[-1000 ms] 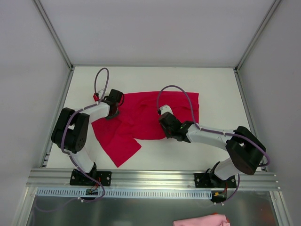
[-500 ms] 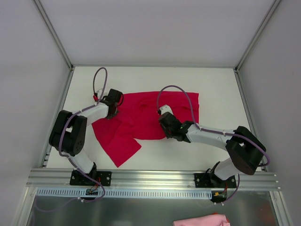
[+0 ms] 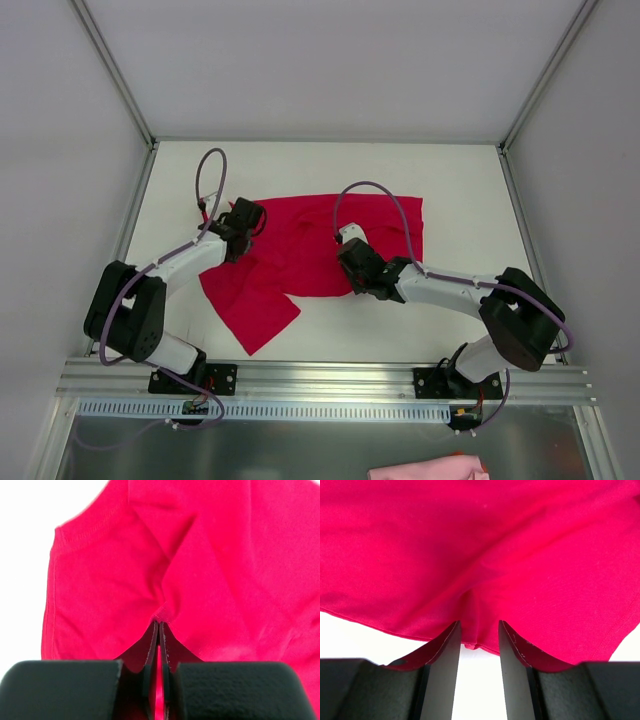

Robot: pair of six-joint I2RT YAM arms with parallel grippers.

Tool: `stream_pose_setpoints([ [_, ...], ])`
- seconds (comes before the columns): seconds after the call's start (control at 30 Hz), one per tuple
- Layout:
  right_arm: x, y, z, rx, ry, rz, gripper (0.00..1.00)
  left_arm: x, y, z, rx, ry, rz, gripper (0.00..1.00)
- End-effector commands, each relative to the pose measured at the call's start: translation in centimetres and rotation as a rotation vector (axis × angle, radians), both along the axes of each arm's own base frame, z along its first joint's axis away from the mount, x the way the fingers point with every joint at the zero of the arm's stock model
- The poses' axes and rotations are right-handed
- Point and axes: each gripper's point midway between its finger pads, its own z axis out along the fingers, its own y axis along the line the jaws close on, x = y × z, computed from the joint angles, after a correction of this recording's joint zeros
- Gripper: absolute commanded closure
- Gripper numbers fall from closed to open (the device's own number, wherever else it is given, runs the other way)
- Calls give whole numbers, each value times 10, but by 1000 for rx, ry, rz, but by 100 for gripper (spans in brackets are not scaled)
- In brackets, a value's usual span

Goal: Fold and stack the t-shirts
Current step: Fold the flattened tshirt in 1/3 of the way

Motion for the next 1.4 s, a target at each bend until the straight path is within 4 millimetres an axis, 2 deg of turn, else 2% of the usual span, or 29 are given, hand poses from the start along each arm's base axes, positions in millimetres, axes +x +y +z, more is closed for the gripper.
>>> stream_pose_setpoints([
  [0.0, 6, 12, 13, 34, -27, 13, 60, -17, 1, 2, 28, -5, 19, 100],
  [0.03, 6, 12, 14, 36, -27, 14, 60, -20, -7, 3, 25, -8, 0, 100],
  [0.23, 3, 16, 14, 47, -17, 25, 60, -34, -25, 7, 46, -13, -28, 100],
  [0.7, 2, 20, 15, 44, -13, 35, 60, -64, -24, 5, 106, 22, -29, 100],
  [0.73, 3, 20, 16, 45, -14, 34, 61, -65, -25, 7, 105, 18, -33, 89],
  [0.77, 3, 21, 15, 45, -13, 34, 60, -67, -26, 7, 108, 17, -43, 74],
  [0.8, 3, 21, 15, 46, -13, 33, 60, -68, -27, 9, 107, 8, -49, 53],
  [0.9, 3, 23, 13, 41, -6, 39, 60, -66, -26, 16, 125, -6, -51, 34],
  [1.0, 3, 22, 9, 24, 4, 37, 60, -55, -29, 32, 148, -39, -65, 27],
  [1.03, 3, 22, 9, 21, 2, 34, 60, -45, -32, 46, 158, -70, -67, 25],
  [1.1, 3, 19, 10, 18, 0, 30, 61, -34, -33, 54, 196, -70, -73, 25],
  [1.13, 4, 19, 13, 25, -12, 26, 61, -21, -38, 69, 190, -107, -68, 25],
  [1.17, 4, 18, 15, 29, -17, 25, 61, -12, -39, 67, 217, -89, -96, 24],
  [1.2, 3, 18, 15, 32, -20, 25, 61, -1, -31, 67, 198, -79, -77, 25],
  [1.23, 3, 17, 17, 38, -26, 22, 61, 15, -35, 69, 165, -100, -101, 28],
  [1.27, 3, 16, 18, 40, -28, 22, 60, 21, -38, 61, 126, -83, -117, 29],
  [1.33, 3, 13, 18, 30, -32, 18, 60, 37, -27, 58, 107, -85, -95, 31],
  [1.37, 3, 13, 19, 28, -35, 16, 60, 43, -25, 48, 108, -59, -89, 33],
])
